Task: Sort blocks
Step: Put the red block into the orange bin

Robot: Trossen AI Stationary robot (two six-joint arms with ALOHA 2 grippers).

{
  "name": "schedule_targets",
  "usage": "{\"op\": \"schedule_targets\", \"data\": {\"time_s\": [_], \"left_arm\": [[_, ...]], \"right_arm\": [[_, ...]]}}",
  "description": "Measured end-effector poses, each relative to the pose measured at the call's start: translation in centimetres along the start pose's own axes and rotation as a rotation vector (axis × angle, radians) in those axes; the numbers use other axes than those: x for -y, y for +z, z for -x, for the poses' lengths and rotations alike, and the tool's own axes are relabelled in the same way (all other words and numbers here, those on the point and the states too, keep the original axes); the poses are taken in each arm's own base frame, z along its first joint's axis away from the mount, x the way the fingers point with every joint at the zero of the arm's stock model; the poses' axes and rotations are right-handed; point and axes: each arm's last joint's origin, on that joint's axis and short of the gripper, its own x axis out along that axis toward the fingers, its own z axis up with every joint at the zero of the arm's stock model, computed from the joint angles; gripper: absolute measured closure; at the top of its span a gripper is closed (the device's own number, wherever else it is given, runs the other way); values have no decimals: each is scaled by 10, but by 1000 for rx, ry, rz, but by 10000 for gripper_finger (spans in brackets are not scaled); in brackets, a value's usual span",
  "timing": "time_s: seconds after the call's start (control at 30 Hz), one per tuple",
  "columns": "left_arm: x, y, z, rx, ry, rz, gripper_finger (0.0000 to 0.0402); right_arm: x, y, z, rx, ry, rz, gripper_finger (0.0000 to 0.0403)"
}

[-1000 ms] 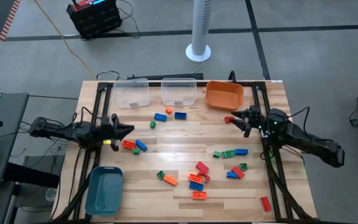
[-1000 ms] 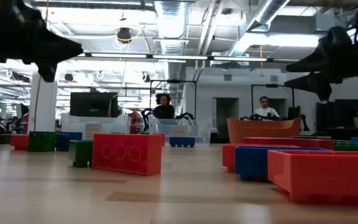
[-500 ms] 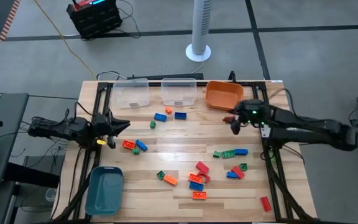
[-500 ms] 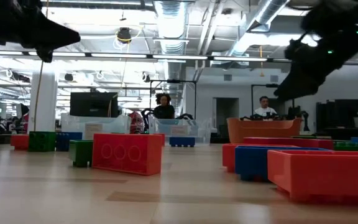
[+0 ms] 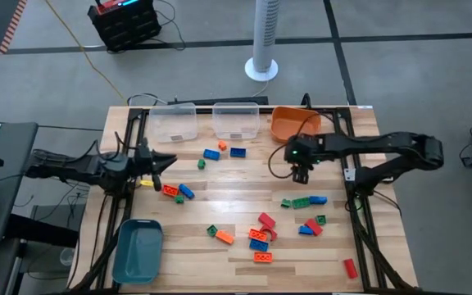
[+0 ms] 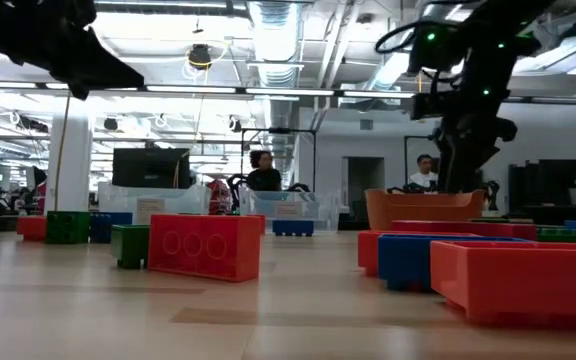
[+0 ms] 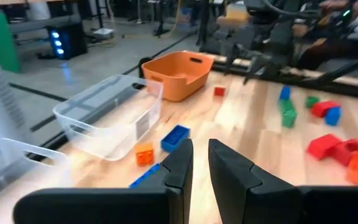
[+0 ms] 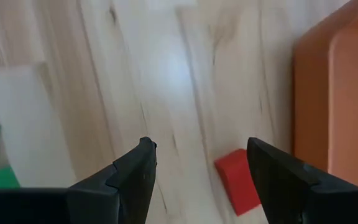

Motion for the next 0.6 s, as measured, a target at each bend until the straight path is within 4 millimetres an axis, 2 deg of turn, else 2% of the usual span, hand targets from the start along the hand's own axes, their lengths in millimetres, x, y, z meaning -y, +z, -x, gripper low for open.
{"op": "schedule_targets", "data": {"time_s": [0.27, 0.6], "left_arm": [[1, 9, -19, -81, 52, -78, 356], [4, 2, -32, -182, 55, -115, 356]], "right_arm": [[-1, 5, -26, -191, 6, 173, 143], [0, 27, -49, -387, -11, 352, 143]]}}
